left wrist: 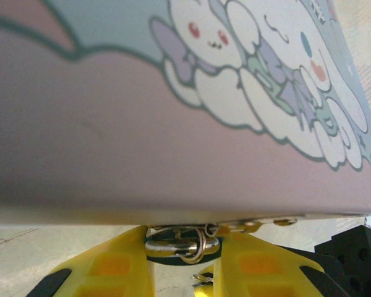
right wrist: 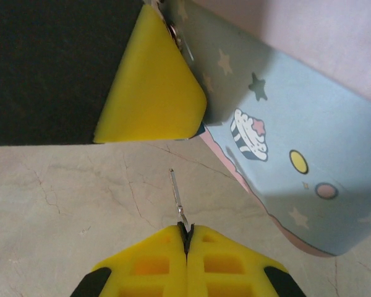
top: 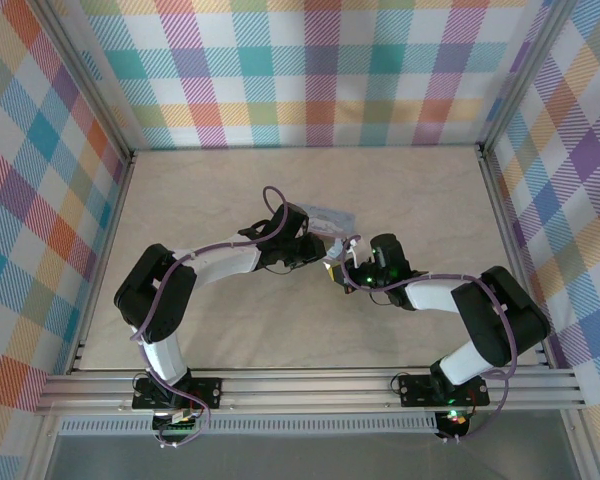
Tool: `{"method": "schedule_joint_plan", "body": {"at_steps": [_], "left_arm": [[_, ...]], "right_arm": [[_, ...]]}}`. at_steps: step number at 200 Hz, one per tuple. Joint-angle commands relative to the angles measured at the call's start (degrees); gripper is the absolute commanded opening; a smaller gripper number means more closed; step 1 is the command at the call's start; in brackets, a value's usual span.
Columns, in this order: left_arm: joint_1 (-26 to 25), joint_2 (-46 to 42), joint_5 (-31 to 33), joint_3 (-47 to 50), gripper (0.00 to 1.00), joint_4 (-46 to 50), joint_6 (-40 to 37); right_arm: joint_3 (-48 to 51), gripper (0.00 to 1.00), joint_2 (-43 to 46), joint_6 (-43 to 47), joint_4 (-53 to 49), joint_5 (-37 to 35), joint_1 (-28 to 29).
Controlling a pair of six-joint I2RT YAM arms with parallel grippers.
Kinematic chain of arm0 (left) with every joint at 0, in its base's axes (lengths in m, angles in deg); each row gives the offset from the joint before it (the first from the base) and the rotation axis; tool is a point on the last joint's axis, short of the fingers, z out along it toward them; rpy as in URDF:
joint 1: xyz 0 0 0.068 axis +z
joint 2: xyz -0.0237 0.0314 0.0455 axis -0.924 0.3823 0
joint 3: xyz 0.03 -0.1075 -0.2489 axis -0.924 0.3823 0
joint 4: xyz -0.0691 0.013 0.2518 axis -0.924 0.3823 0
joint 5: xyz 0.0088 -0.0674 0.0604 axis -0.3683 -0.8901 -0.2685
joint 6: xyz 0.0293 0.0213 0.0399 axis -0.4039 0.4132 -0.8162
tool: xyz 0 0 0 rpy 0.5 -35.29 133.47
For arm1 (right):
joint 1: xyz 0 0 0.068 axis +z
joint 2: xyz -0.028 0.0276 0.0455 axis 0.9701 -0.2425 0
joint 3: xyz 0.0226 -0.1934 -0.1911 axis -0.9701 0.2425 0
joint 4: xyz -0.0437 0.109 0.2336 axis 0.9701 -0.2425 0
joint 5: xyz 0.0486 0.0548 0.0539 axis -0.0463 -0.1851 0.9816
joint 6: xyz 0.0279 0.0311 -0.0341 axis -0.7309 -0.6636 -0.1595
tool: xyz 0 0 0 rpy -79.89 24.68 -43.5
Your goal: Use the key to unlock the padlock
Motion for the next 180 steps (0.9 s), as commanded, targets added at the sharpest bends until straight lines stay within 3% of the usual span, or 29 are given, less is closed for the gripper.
{"method": "schedule_joint_plan", "body": {"at_steps": [1, 180], "left_arm": [[-0.84, -2.82, -0.98, -1.54, 0.08, 0.09, 0.49], [-0.80, -3.33, -1.24, -1.57, 0.08, 0.55, 0.84]], "right_arm": [[-0.44, 0.02, -0.83, 1.05, 3.04, 0.44, 0.25], [0.17, 0.02, -3.03, -0.88, 10.03, 0.61, -0.14]]}}
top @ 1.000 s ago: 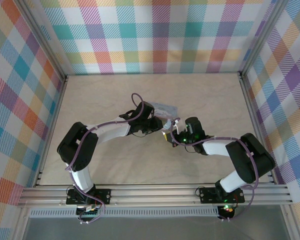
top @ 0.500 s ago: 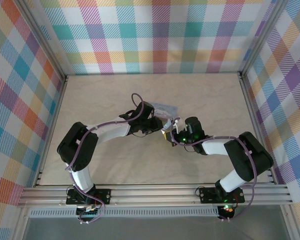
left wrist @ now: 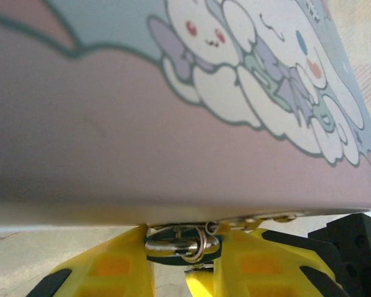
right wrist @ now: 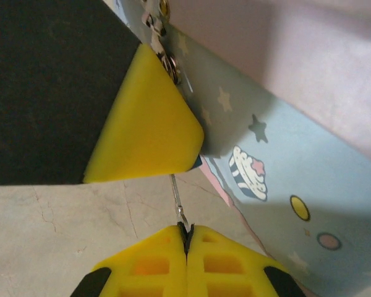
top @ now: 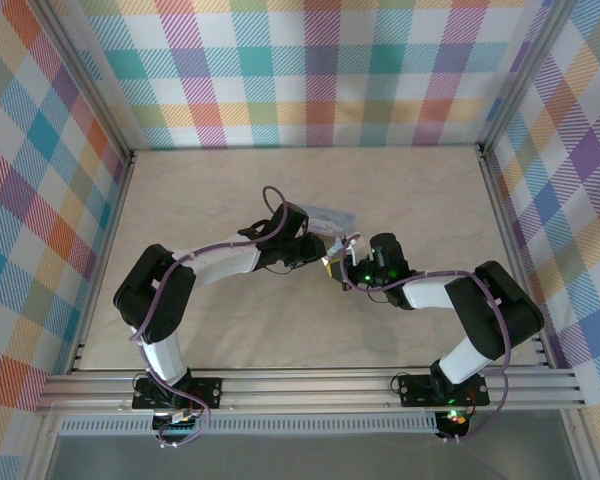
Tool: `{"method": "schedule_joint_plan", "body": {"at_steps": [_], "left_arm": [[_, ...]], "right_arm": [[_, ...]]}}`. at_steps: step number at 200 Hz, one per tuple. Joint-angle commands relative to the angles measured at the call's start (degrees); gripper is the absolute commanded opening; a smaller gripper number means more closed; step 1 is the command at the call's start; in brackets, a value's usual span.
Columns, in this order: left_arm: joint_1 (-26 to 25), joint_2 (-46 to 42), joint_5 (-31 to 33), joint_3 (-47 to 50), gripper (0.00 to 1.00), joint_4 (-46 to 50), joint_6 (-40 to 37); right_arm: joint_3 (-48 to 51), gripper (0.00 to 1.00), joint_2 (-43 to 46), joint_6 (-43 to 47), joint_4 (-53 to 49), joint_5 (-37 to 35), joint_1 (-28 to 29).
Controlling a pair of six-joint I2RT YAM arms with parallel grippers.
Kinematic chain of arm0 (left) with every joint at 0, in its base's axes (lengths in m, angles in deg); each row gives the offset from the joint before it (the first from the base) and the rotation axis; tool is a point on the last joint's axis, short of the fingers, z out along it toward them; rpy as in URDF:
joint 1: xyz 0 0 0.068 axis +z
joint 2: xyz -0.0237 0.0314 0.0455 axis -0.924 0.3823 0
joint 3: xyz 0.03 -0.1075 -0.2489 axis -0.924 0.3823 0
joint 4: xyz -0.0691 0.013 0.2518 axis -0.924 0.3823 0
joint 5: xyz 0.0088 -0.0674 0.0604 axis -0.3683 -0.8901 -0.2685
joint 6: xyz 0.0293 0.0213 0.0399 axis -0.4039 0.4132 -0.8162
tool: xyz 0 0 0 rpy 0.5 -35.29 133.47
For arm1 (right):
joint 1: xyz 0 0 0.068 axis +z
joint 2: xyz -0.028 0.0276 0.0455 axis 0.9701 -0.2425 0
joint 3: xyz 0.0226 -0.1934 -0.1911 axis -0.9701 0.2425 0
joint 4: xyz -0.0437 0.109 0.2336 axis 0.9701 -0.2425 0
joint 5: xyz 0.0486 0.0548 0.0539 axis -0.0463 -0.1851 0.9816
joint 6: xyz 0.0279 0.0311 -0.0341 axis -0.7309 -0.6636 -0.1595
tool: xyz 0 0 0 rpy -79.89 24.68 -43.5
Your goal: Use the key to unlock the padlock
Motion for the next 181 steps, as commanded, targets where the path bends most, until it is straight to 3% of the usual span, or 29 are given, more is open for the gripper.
{"method": "schedule_joint_plan", "body": {"at_steps": [1, 181], "left_arm": [[-0.82, -3.03, -0.85, -1.58, 0.08, 0.52, 0.62], [-0.84, -4.00, -0.49, -1.76, 0.08, 1.41, 0.80]], "right_arm": [[0.14, 0.02, -0.42, -0.65, 3.70, 0.59, -0.12], [1.83, 0.02, -1.66, 1.85, 1.82, 0.16, -0.53]]}}
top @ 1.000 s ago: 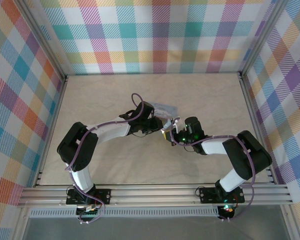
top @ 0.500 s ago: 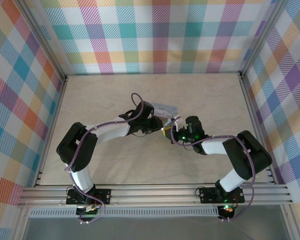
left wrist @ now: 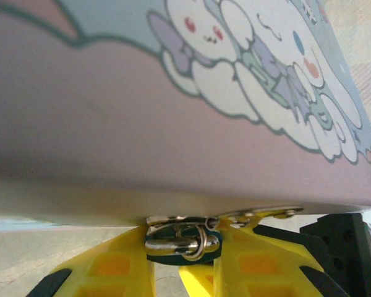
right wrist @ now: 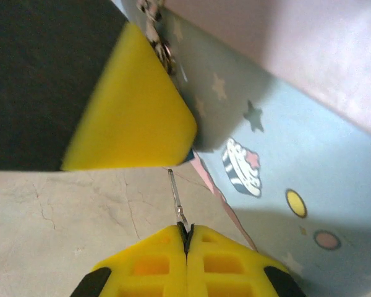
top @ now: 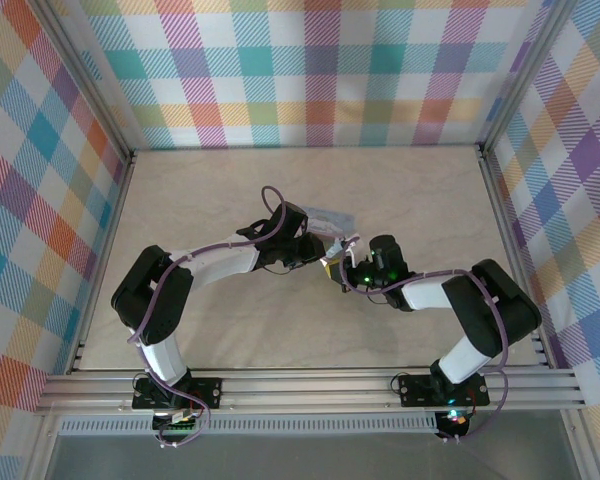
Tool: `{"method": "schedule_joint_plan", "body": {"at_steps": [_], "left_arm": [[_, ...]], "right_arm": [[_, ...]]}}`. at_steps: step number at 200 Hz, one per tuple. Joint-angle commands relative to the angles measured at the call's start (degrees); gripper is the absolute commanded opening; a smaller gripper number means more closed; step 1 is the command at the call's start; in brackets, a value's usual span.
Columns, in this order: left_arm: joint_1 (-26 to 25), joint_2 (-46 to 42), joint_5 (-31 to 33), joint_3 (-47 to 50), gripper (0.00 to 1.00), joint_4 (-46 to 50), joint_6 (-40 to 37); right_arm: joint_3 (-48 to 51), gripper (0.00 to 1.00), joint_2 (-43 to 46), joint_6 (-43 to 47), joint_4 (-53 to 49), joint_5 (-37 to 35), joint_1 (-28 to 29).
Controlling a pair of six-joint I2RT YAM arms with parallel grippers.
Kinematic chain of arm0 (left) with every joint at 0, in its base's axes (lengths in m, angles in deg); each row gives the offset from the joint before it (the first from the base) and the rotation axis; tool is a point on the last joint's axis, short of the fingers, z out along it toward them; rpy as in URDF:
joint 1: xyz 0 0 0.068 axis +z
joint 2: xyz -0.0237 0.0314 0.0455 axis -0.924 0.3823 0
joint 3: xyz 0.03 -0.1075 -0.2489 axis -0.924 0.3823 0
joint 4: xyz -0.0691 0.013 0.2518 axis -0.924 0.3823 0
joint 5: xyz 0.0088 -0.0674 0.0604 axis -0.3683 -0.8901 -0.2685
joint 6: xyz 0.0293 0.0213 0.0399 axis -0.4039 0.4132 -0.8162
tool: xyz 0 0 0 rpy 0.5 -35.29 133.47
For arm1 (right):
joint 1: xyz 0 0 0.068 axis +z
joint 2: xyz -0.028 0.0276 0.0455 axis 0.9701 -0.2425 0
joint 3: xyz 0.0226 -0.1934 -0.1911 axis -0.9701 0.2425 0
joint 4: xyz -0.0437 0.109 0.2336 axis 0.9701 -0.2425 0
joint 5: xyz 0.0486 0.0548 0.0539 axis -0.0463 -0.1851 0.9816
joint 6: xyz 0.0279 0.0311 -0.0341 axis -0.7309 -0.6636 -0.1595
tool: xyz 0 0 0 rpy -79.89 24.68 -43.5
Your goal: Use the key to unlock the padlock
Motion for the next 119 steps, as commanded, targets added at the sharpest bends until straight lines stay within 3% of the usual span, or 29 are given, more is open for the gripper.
{"method": "schedule_joint_plan", "body": {"at_steps": [1, 119], "left_arm": [[-0.84, -3.19, -0.45, -1.76, 0.08, 0.07, 0.61], [-0.82, -3.29, -0.67, -1.82, 0.08, 0.60, 0.74]], "right_arm": [[0.88, 0.02, -0.54, 1.52, -0.15, -0.02, -0.40], [0.80, 0.02, 1.04, -0.50, 3.94, 1.52, -0.43]]}}
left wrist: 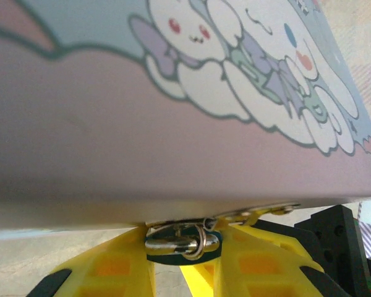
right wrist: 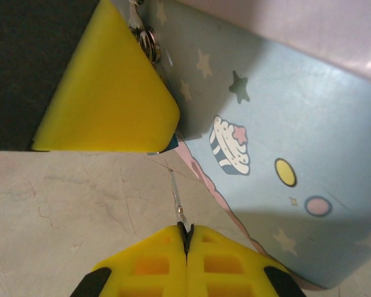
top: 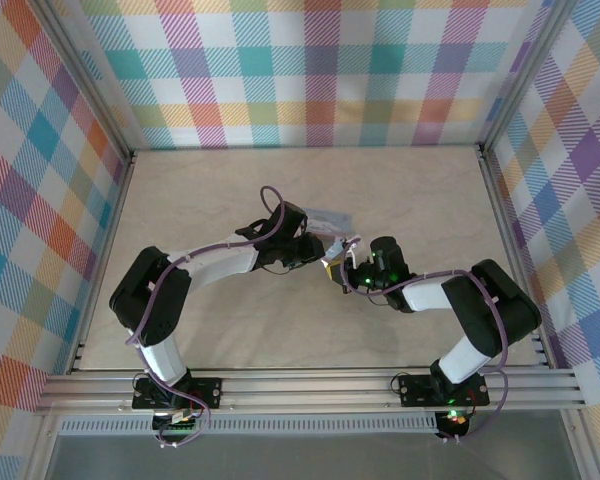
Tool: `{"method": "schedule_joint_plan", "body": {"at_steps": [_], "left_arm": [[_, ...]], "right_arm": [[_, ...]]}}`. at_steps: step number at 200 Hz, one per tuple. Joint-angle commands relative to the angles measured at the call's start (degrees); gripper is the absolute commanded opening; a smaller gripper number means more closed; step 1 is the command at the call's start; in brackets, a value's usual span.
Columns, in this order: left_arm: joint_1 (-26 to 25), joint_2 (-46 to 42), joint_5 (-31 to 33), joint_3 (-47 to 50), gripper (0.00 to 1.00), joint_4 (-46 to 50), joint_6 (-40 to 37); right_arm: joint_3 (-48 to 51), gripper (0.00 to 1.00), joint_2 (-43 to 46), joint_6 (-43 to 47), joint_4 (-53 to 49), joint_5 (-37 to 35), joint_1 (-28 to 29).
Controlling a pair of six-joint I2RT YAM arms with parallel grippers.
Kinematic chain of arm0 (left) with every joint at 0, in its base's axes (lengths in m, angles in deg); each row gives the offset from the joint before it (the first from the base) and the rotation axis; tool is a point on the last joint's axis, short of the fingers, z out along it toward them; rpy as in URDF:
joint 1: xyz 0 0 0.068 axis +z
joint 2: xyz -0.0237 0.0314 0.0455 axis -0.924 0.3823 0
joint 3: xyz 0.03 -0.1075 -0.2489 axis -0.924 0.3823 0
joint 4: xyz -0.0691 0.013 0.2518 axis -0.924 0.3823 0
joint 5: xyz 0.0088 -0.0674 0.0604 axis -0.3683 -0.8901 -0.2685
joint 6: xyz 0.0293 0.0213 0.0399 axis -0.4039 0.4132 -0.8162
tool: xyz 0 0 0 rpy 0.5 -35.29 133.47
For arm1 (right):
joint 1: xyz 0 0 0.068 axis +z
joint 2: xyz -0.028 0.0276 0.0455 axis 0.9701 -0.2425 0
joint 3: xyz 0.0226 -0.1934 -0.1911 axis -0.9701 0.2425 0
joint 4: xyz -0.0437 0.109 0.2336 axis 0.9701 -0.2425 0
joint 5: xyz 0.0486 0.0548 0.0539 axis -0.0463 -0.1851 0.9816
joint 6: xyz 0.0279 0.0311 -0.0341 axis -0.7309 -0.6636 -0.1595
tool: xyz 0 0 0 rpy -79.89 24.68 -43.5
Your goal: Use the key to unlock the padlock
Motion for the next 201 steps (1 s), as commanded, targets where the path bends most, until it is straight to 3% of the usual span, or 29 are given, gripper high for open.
{"method": "schedule_joint_plan", "body": {"at_steps": [1, 201], "left_arm": [[-0.83, -2.56, -0.67, -1.83, 0.08, -0.55, 0.13], [-0.94, -1.99, -1.82, -2.64, 0.08, -0.49, 0.45]], "right_arm": [[0.04, 0.02, 1.04, -0.39, 2.69, 1.67, -0.37], [-1.57, 0.02, -3.02, -2.40, 10.08, 2.40, -0.41]]}}
